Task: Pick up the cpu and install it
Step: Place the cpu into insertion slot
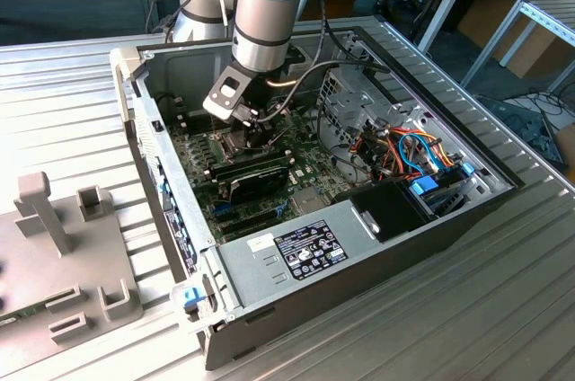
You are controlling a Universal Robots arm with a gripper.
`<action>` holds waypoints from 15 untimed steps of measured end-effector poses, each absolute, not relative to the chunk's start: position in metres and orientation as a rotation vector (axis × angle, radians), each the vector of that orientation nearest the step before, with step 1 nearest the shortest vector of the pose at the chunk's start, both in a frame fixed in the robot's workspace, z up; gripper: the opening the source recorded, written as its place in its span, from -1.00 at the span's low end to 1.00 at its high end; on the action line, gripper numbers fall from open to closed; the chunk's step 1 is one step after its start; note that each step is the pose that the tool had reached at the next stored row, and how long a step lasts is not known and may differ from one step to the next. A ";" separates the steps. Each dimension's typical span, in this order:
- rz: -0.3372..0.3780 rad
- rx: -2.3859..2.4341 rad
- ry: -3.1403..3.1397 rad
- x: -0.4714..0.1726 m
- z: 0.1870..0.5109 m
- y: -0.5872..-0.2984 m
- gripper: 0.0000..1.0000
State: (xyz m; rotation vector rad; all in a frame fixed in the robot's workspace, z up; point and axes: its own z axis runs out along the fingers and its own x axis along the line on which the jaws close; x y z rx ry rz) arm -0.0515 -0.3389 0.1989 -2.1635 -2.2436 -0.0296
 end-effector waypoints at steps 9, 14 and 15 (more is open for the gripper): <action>-0.030 -2.174 -2.233 -0.051 0.199 -0.339 0.08; -0.030 -2.174 -2.233 -0.051 0.199 -0.339 0.08; -0.030 -2.174 -2.233 -0.051 0.199 -0.339 0.08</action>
